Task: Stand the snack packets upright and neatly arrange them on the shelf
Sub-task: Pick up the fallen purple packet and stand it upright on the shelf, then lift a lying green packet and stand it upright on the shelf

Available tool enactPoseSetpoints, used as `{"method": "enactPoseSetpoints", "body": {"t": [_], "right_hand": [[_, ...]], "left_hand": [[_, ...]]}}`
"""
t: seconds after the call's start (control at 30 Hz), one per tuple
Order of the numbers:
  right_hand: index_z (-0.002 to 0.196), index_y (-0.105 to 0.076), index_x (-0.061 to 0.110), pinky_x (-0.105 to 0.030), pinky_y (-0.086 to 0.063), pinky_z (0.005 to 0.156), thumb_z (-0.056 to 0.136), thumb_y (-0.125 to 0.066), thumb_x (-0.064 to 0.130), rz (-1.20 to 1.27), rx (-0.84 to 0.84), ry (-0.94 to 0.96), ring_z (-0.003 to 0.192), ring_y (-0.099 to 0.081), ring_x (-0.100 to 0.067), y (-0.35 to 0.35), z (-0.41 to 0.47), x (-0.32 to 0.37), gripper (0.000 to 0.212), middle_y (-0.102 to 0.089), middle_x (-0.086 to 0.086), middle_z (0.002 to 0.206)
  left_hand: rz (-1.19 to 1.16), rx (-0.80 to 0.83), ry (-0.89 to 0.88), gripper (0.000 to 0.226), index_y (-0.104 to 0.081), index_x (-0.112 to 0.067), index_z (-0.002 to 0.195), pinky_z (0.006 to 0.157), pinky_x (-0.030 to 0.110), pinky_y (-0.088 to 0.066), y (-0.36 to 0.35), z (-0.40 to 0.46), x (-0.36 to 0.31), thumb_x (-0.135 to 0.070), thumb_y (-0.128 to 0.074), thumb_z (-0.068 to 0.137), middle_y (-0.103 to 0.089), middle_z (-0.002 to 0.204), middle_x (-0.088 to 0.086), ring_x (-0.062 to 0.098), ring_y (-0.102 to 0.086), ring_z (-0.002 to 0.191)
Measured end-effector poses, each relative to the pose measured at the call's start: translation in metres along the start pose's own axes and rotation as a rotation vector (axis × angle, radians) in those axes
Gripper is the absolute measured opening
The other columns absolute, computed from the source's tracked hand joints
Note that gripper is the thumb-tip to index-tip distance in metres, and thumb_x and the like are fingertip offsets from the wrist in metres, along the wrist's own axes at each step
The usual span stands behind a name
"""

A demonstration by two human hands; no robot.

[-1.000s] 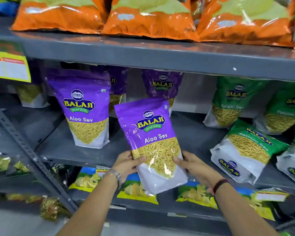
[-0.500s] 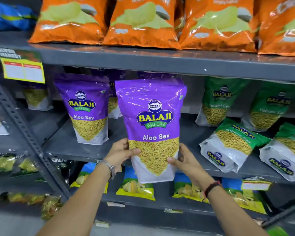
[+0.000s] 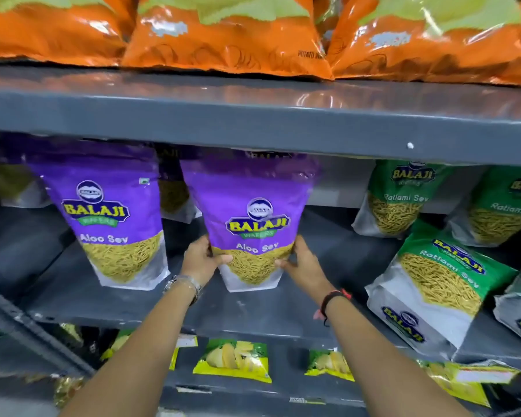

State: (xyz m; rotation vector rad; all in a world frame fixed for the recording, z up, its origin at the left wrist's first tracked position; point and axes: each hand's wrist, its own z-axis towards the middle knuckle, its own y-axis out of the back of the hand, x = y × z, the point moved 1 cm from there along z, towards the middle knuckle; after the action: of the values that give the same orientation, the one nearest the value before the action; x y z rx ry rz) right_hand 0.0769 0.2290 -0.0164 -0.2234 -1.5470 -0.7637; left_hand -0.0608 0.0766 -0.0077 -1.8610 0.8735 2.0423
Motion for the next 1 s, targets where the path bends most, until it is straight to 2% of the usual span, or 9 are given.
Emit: {"method": "enactPoseSetpoints", "body": {"t": [0.13, 0.23, 0.33, 0.5, 0.6, 0.73, 0.87, 0.93, 1.0], "right_hand": [[0.122, -0.039, 0.009, -0.025, -0.041, 0.090, 0.080, -0.061, 0.004, -0.057, 0.050, -0.018, 0.101, -0.053, -0.012, 0.001, 0.008, -0.003, 0.047, -0.058, -0.001, 0.112], [0.126, -0.036, 0.010, -0.029, -0.041, 0.098, 0.080, -0.062, 0.005, -0.083, 0.089, -0.033, 0.112, -0.052, -0.015, 0.012, 0.003, -0.003, 0.053, -0.055, -0.009, 0.127], [0.133, -0.032, 0.009, -0.035, -0.037, 0.107, 0.080, -0.062, 0.003, -0.051, 0.024, -0.013, 0.128, -0.042, -0.022, 0.041, -0.011, -0.001, 0.061, -0.045, -0.013, 0.138], [0.125, -0.045, 0.008, -0.010, -0.039, 0.087, 0.083, -0.058, 0.004, -0.045, -0.197, 0.052, 0.115, -0.049, -0.017, 0.127, -0.050, -0.001, 0.044, -0.053, -0.006, 0.126], [0.117, -0.052, 0.004, -0.026, -0.045, 0.094, 0.084, -0.058, 0.007, -0.159, -0.423, 0.082, 0.111, -0.054, -0.027, 0.189, -0.080, -0.016, 0.034, -0.058, -0.012, 0.120], [0.113, -0.050, -0.002, -0.045, -0.040, 0.097, 0.081, -0.063, 0.014, -0.170, -0.653, -0.177, 0.113, -0.052, -0.037, 0.242, -0.111, -0.054, 0.038, -0.055, -0.028, 0.119], [0.122, -0.044, 0.006, -0.051, -0.045, 0.096, 0.075, -0.069, 0.033, 0.256, -0.558, -0.480, 0.117, -0.052, -0.033, 0.247, -0.118, -0.104, 0.060, -0.054, -0.016, 0.128], [0.125, -0.042, 0.010, -0.042, -0.050, 0.082, 0.077, -0.062, 0.048, 0.439, -0.409, -0.651, 0.105, -0.054, -0.025, 0.238, -0.123, -0.106, 0.064, -0.053, -0.005, 0.125], [0.119, -0.050, 0.009, -0.040, -0.050, 0.081, 0.084, -0.057, 0.038, 0.593, -0.284, -0.655, 0.096, -0.059, -0.023, 0.234, -0.121, -0.104, 0.046, -0.060, -0.008, 0.114]], "left_hand": [[0.148, 0.028, 0.076, 0.033, -0.058, -0.008, 0.096, 0.095, 0.048, -0.048, 0.005, 0.010, -0.001, -0.003, -0.073, 0.067, -0.067, 0.096, 0.014, 0.028, -0.061, 0.093], [0.537, 0.050, 0.168, 0.047, -0.062, -0.003, 0.099, 0.086, 0.042, -0.051, 0.008, 0.000, -0.014, -0.037, -0.068, 0.068, -0.068, 0.106, 0.019, 0.036, -0.063, 0.100], [0.837, 0.026, 0.270, 0.045, -0.062, 0.007, 0.092, 0.078, 0.041, -0.053, 0.001, -0.016, -0.027, -0.036, -0.059, 0.078, -0.066, 0.104, 0.028, 0.041, -0.062, 0.097], [0.773, 0.315, 0.410, 0.036, -0.056, -0.003, 0.067, 0.049, 0.027, -0.043, -0.069, -0.055, -0.059, -0.035, -0.057, 0.082, -0.063, 0.069, 0.018, 0.027, -0.056, 0.054], [0.932, 0.431, 0.157, 0.043, -0.064, -0.002, 0.084, 0.065, 0.029, -0.043, -0.140, -0.066, -0.086, -0.041, -0.046, 0.087, -0.067, 0.095, 0.017, 0.029, -0.062, 0.089], [0.627, 0.365, 0.013, 0.042, -0.057, -0.009, 0.114, 0.096, 0.030, -0.040, -0.223, -0.062, -0.108, -0.036, -0.056, 0.083, -0.061, 0.124, 0.012, 0.025, -0.053, 0.117], [0.443, 0.486, 0.138, 0.064, -0.041, 0.001, 0.128, 0.105, 0.033, -0.034, -0.274, -0.041, -0.100, -0.037, -0.060, 0.080, -0.045, 0.139, 0.018, 0.028, -0.043, 0.127], [0.401, 0.565, 0.216, 0.067, -0.049, 0.007, 0.117, 0.100, 0.038, -0.039, -0.289, -0.029, -0.092, -0.044, -0.063, 0.076, -0.050, 0.132, 0.023, 0.031, -0.049, 0.120], [0.392, 0.657, 0.256, 0.049, -0.061, 0.002, 0.094, 0.081, 0.034, -0.047, -0.296, -0.023, -0.089, -0.043, -0.064, 0.075, -0.061, 0.111, 0.018, 0.025, -0.058, 0.097]]}}
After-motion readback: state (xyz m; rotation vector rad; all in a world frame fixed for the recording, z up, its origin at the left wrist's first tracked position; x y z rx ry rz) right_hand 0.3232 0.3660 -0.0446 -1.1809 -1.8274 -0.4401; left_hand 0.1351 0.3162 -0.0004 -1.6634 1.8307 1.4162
